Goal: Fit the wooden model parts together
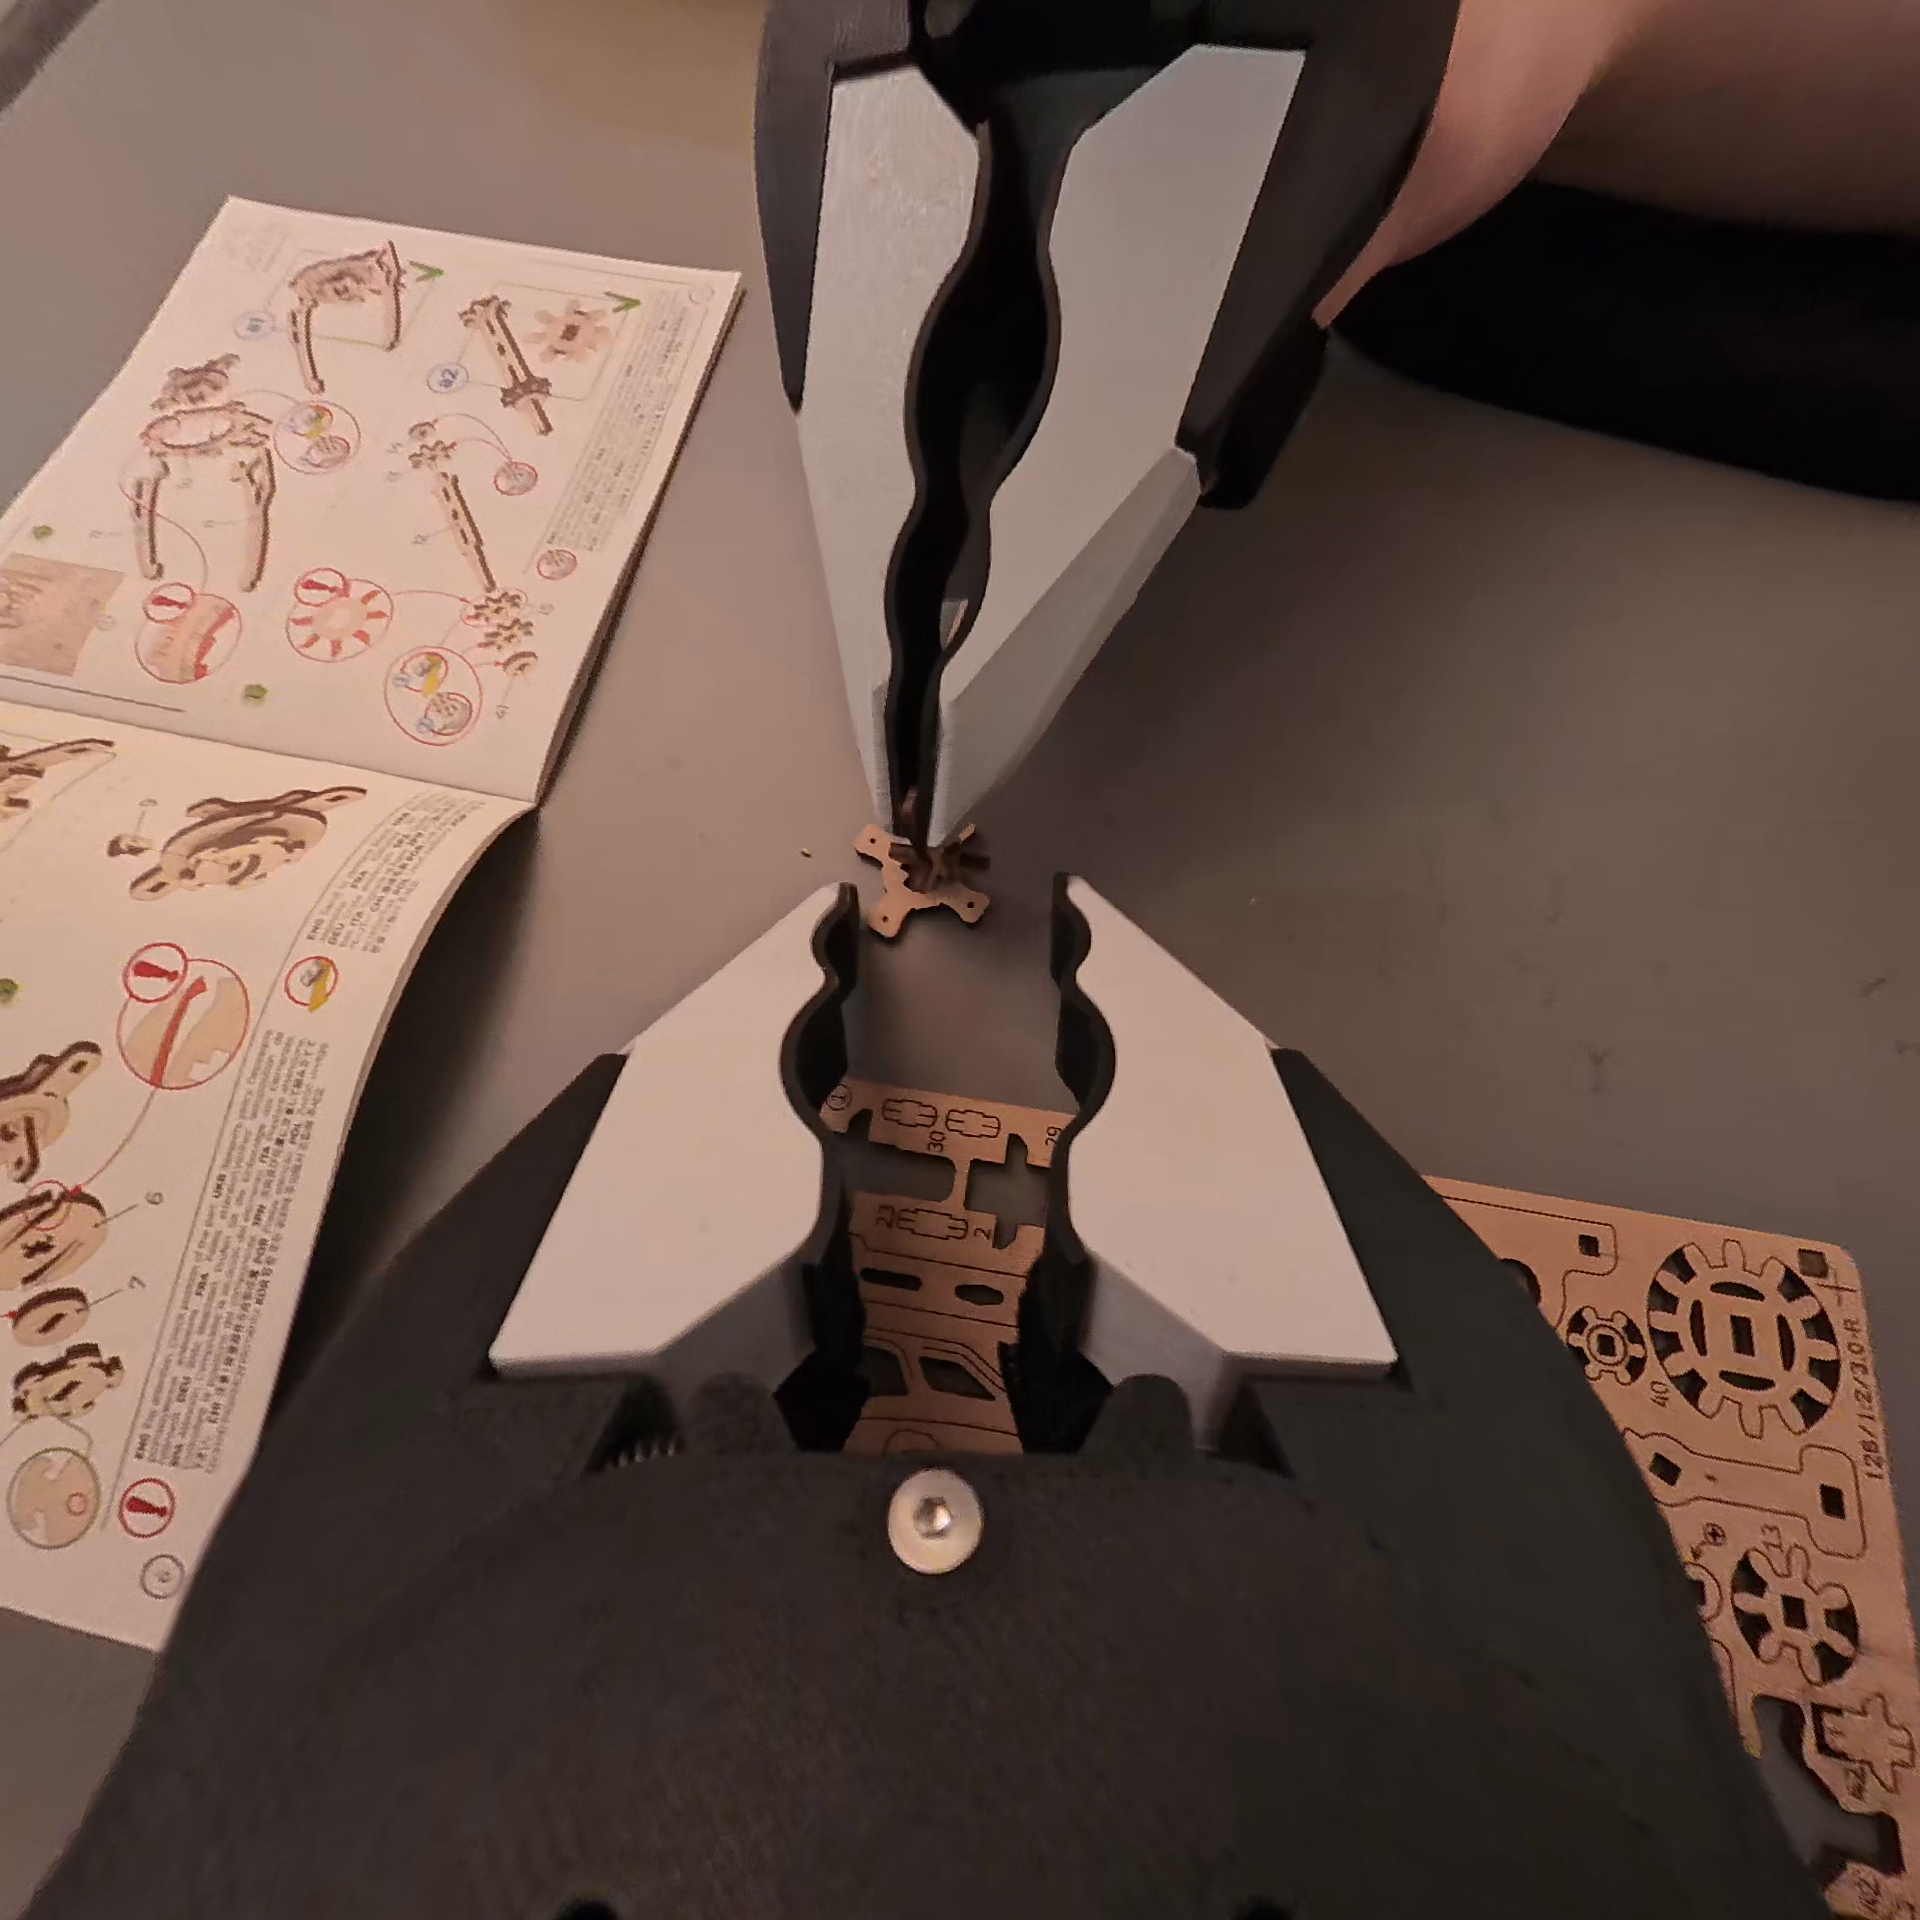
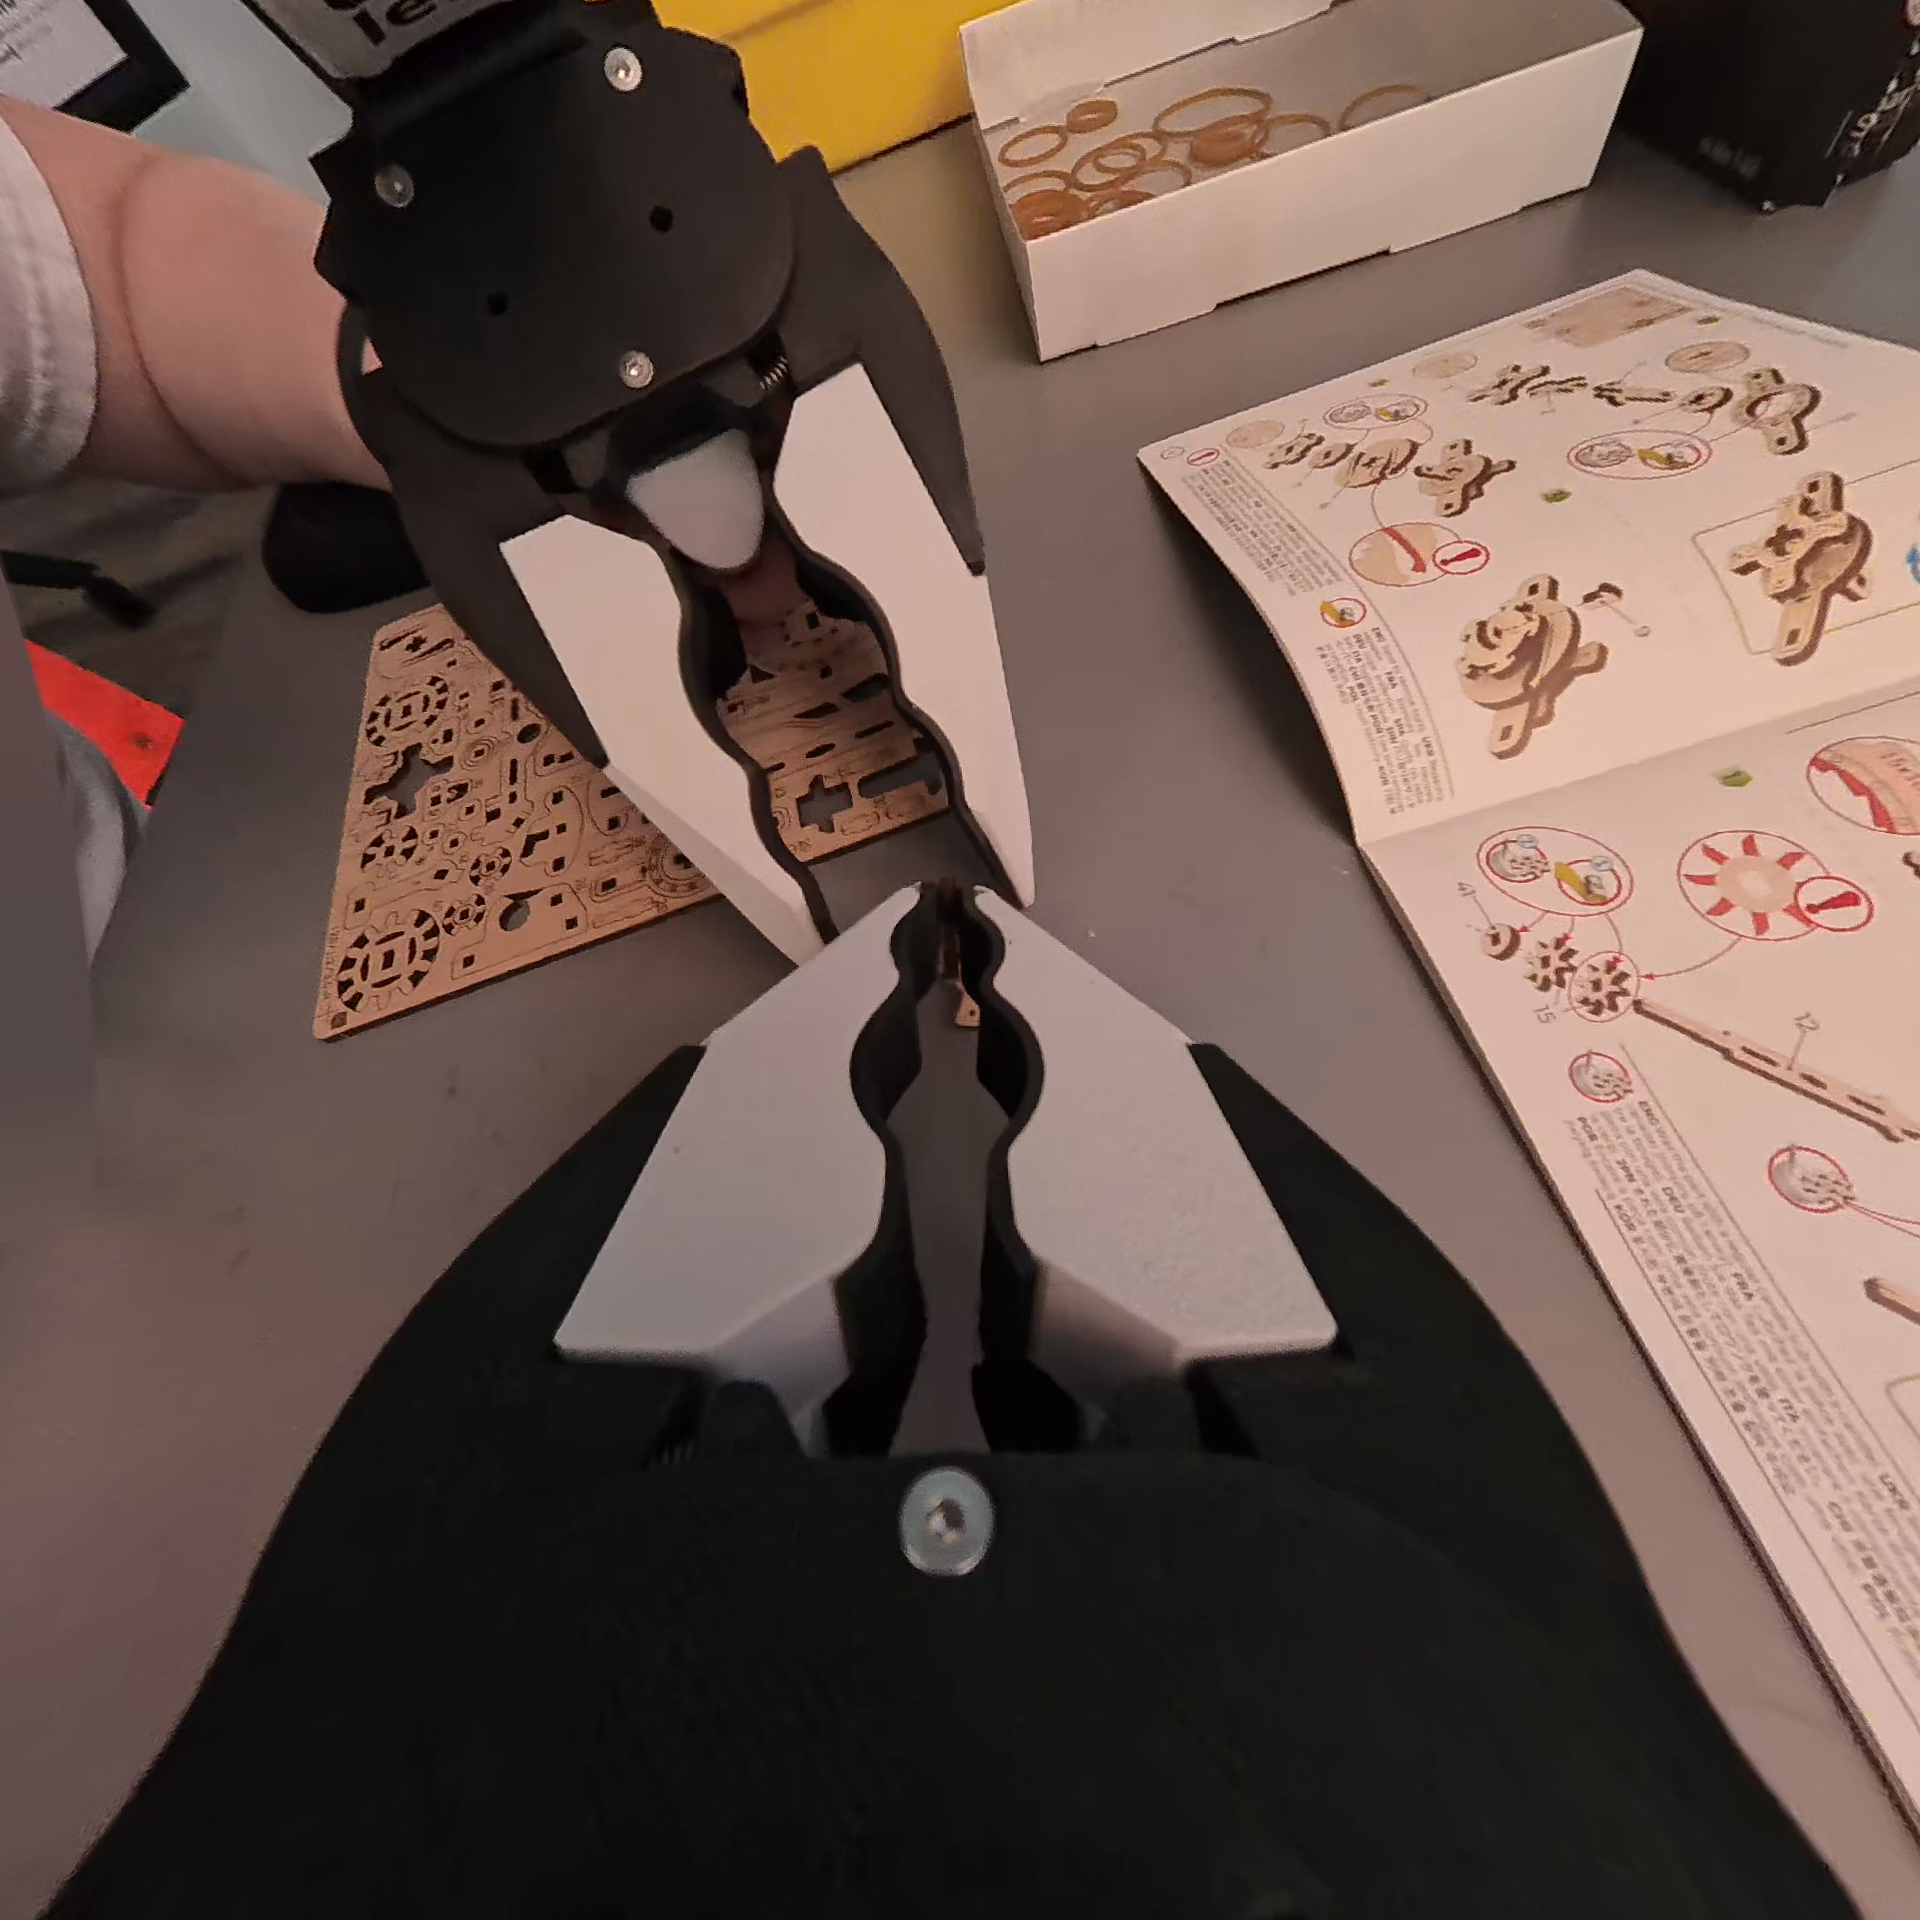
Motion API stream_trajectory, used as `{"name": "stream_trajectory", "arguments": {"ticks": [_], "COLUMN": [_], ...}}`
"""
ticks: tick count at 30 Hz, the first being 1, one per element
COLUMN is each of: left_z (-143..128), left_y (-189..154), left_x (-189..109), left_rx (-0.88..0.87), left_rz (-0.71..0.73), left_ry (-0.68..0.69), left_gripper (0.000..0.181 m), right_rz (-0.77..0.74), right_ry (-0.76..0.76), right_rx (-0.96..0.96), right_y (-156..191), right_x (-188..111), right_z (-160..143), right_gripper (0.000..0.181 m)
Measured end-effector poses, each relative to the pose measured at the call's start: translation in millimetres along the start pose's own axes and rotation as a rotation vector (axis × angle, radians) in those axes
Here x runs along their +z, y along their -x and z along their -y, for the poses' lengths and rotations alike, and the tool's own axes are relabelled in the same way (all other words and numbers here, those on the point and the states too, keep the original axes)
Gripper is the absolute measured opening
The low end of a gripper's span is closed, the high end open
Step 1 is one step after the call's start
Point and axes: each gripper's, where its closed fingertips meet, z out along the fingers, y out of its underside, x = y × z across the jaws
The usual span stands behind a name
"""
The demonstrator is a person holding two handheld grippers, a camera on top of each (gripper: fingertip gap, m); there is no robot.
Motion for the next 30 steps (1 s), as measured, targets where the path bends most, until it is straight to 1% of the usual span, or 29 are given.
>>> {"name": "stream_trajectory", "arguments": {"ticks": [3,7,12,14,17,19,22,27,30], "left_z": [4,7,9,8,7,7,7,7,7], "left_y": [3,7,3,2,2,2,2,1,2], "left_x": [0,3,7,9,10,10,10,10,10], "left_rx": [0.026,0.081,0.151,0.177,0.183,0.177,0.177,0.184,0.186], "left_rz": [0.009,0.032,0.038,0.041,0.042,0.037,0.037,0.035,0.038], "left_ry": [-0.018,-0.018,-0.014,-0.003,0.009,0.008,0.006,0.005,0.004], "left_gripper": [0.04,0.038,0.022,0.018,0.018,0.018,0.018,0.018,0.018], "right_rz": [0.007,-0.007,0.001,0.003,0.013,0.0,-0.019,-0.027,-0.034], "right_ry": [0.0,0.012,0.016,0.019,0.028,0.069,0.089,0.094,0.088], "right_rx": [-0.004,-0.123,-0.147,-0.162,-0.163,-0.188,-0.221,-0.253,-0.231], "right_y": [0,3,4,4,5,3,2,4,2], "right_x": [-1,-2,-1,0,0,0,-1,-1,-3], "right_z": [0,-1,-1,-1,-2,-9,-12,-11,-9], "right_gripper": [0.001,0.001,0.002,0.001,0.002,0.003,0.002,0.002,0.007]}}
